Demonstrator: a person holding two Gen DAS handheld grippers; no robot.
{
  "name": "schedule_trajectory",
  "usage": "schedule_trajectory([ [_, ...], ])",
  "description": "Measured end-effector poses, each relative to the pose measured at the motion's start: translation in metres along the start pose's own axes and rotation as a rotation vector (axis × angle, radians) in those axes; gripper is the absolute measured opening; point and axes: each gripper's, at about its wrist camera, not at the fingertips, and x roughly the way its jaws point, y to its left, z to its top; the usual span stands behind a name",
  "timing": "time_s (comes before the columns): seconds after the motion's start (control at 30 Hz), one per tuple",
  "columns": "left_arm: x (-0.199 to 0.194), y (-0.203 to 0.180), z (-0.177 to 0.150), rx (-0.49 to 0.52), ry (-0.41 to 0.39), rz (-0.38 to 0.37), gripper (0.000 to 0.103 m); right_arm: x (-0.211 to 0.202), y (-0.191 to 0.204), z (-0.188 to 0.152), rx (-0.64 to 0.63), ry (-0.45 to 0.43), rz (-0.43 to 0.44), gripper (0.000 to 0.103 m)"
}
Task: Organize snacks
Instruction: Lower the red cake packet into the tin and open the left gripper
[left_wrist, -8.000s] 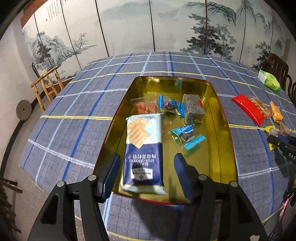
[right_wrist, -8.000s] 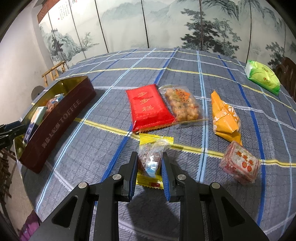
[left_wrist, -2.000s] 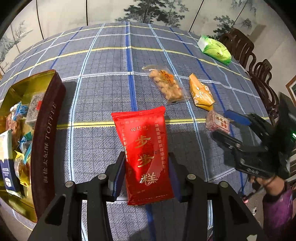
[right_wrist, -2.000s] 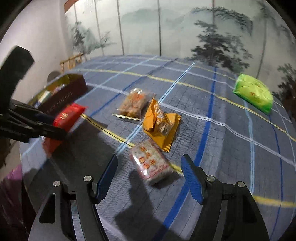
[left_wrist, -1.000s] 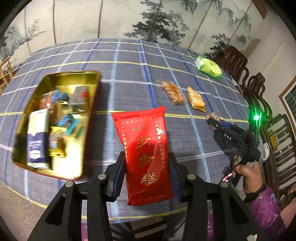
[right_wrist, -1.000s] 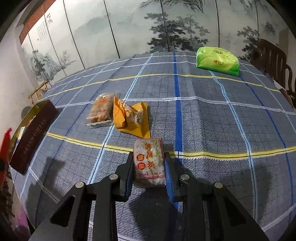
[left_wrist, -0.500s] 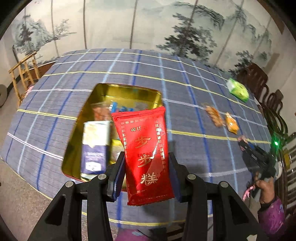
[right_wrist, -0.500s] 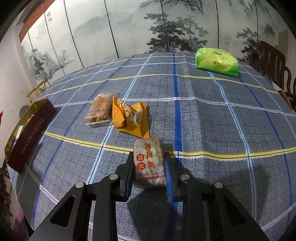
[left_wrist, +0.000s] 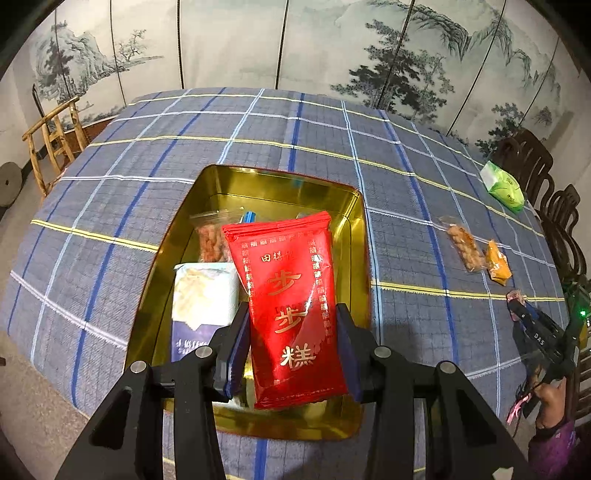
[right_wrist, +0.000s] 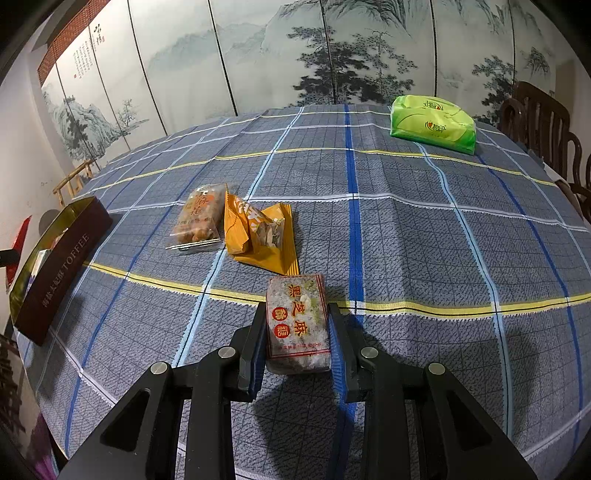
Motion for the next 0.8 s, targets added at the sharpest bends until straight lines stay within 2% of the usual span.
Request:
schedule_trajectory([
  [0.37, 0.022, -0.003, 0.017, 0.047, -0.012, 0.056, 0.039, 0.000, 0.000, 0.000, 0.000, 0.001, -0.001, 0.030],
  [0.8, 0.043, 0.002, 0.028, 0.057, -0.008, 0.093, 0.039, -0.001, 0.001, 0.000, -0.002, 0.001, -0.007, 0.030],
])
